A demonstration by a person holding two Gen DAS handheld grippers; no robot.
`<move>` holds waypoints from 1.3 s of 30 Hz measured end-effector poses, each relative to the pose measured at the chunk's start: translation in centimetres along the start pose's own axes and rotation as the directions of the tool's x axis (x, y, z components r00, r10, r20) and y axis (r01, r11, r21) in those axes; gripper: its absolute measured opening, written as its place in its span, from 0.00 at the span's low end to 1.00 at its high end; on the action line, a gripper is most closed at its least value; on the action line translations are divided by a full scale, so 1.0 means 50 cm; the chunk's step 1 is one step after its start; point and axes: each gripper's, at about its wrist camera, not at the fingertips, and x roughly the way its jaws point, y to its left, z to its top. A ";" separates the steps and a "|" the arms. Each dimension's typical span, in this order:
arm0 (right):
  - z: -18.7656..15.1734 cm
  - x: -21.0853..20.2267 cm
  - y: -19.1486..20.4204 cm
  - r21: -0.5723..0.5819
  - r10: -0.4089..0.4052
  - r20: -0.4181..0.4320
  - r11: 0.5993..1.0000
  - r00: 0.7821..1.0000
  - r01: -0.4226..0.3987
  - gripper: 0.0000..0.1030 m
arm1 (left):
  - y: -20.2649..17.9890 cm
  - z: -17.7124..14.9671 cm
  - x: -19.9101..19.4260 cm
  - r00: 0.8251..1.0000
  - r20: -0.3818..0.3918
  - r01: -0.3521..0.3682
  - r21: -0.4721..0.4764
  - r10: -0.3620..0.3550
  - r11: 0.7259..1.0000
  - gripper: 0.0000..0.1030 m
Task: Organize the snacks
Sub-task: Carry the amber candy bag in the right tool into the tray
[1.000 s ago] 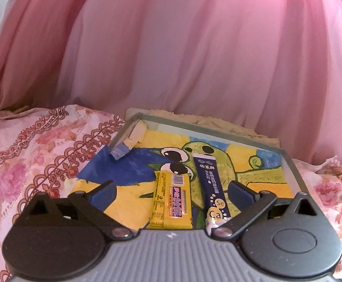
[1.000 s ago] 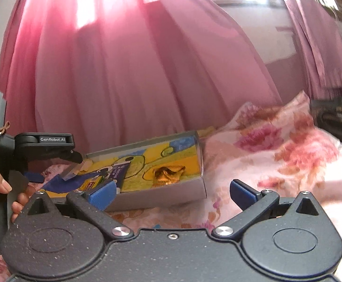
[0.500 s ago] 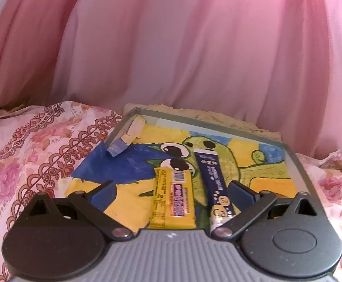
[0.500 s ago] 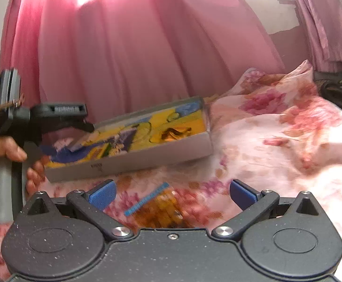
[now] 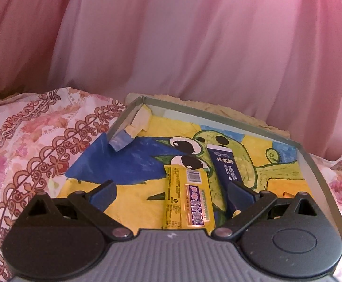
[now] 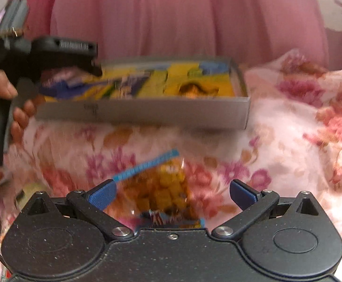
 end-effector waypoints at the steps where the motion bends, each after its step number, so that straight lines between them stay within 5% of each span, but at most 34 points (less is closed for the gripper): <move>1: -0.004 0.007 0.003 -0.009 0.001 -0.016 1.000 1.000 -0.001 0.96 | 0.001 -0.001 0.002 1.000 0.000 0.002 0.003 -0.002 1.000 0.99; 5: -0.012 0.031 0.036 -0.079 -0.012 -0.050 0.997 0.999 0.008 0.77 | 0.001 0.001 0.009 1.000 0.002 -0.003 0.019 0.003 1.000 0.99; 13: -0.011 0.015 0.044 -0.113 -0.043 0.013 0.993 0.999 0.045 0.66 | 0.002 0.002 0.010 1.000 0.000 -0.005 0.020 0.005 1.000 0.99; 29: 0.032 -0.032 0.054 -0.138 -0.027 0.199 0.989 0.980 0.055 0.65 | -0.001 0.000 0.017 0.999 0.016 -0.041 0.076 0.040 0.996 0.99; 39: 0.128 -0.041 0.048 -0.114 -0.035 0.352 0.990 0.935 0.080 0.65 | 0.010 0.008 0.025 0.998 0.019 -0.063 0.061 0.062 0.996 0.99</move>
